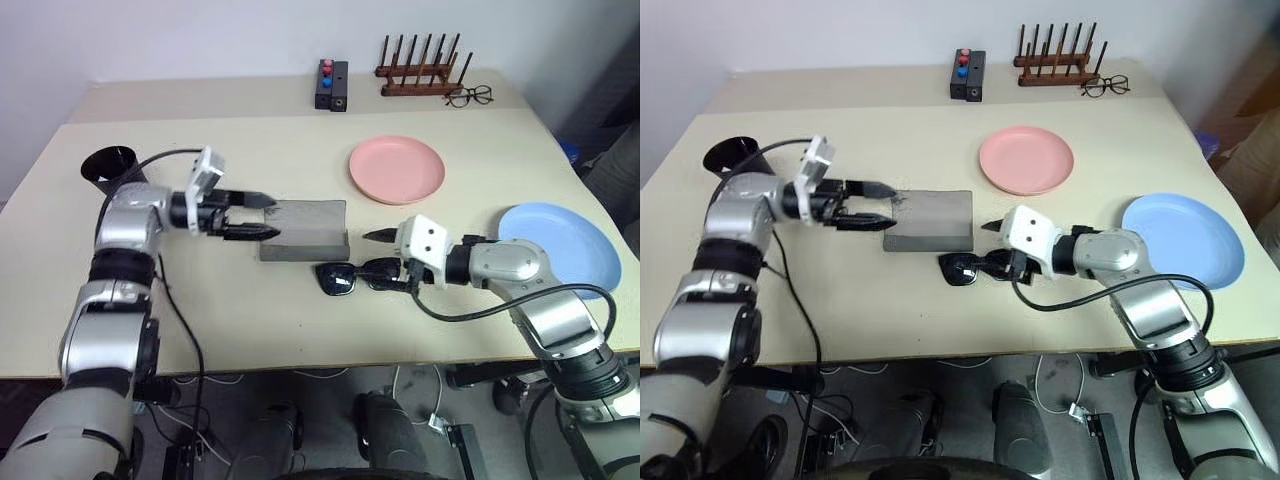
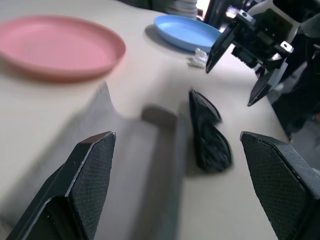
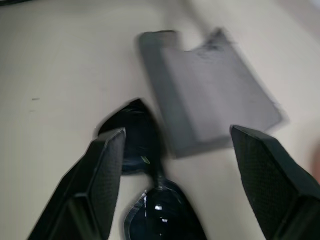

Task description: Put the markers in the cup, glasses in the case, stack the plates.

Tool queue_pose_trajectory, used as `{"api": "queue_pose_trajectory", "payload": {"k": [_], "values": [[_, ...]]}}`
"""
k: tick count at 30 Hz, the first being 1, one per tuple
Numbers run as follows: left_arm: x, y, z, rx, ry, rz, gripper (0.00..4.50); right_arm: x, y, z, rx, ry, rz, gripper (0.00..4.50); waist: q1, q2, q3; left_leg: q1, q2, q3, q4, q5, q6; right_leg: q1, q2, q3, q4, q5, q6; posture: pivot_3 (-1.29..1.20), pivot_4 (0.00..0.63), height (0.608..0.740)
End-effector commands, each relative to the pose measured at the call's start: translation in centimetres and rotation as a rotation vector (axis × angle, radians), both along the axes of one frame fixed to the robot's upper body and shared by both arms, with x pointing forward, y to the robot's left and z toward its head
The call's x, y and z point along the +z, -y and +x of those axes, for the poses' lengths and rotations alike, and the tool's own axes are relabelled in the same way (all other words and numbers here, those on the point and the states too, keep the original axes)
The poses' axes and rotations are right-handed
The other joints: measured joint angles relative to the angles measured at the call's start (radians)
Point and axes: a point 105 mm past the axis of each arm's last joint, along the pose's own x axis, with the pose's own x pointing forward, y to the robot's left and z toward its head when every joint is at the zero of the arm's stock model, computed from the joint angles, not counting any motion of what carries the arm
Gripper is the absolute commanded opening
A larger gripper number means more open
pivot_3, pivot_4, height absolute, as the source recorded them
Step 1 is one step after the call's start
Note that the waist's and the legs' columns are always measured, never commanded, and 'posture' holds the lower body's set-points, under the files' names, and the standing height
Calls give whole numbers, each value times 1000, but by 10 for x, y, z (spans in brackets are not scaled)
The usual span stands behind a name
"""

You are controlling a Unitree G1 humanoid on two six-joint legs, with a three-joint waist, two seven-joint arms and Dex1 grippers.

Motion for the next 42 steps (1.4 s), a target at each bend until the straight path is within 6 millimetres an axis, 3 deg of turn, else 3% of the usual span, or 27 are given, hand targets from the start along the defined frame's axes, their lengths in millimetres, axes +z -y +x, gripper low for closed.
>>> {"api": "queue_pose_trajectory", "payload": {"k": [1,4,8,15,27,30,33,42], "values": [[27,-6,-17,-1,147,-33,4110,4,-6,2,-2,7,-76,3404,10,0,0,0,0,0,0,0,0,0,0,0,0,0,0,0,150,740],[24,-13,-28,29,180,-20,4110,4,-10,5,14,7,-83,3404,17,0,0,0,0,0,0,0,0,0,-1,0,-1,0,-1,0,150,740],[20,-19,-46,35,148,-11,4110,-11,-4,10,-10,-23,-178,3404,19,0,0,0,0,0,0,0,0,1,-1,-1,-2,1,-1,0,150,740],[18,-19,-66,33,157,-4,4110,-18,6,9,0,-22,-283,3404,19,0,0,0,0,0,0,0,0,1,-3,-1,-3,1,-1,0,150,740],[12,-17,-71,29,158,-4,4110,-26,13,13,-32,-24,-329,3404,19,0,0,0,0,0,-1,0,0,1,-3,-1,-3,1,-2,0,150,740],[12,-14,-70,29,160,-10,4167,-26,11,16,-50,-16,-322,2643,19,0,0,0,0,0,-1,0,0,1,-3,-1,-3,1,-2,0,150,740],[11,-13,-70,28,159,-7,4167,-26,9,15,-40,-12,-331,1209,19,0,0,0,0,0,-1,0,0,1,-3,-1,-3,1,-2,0,150,740],[11,-14,-70,40,153,-8,4167,-31,11,16,-30,0,-371,1209,19,0,0,0,0,0,-1,0,0,1,-3,-1,-4,2,-2,0,150,740]]}}
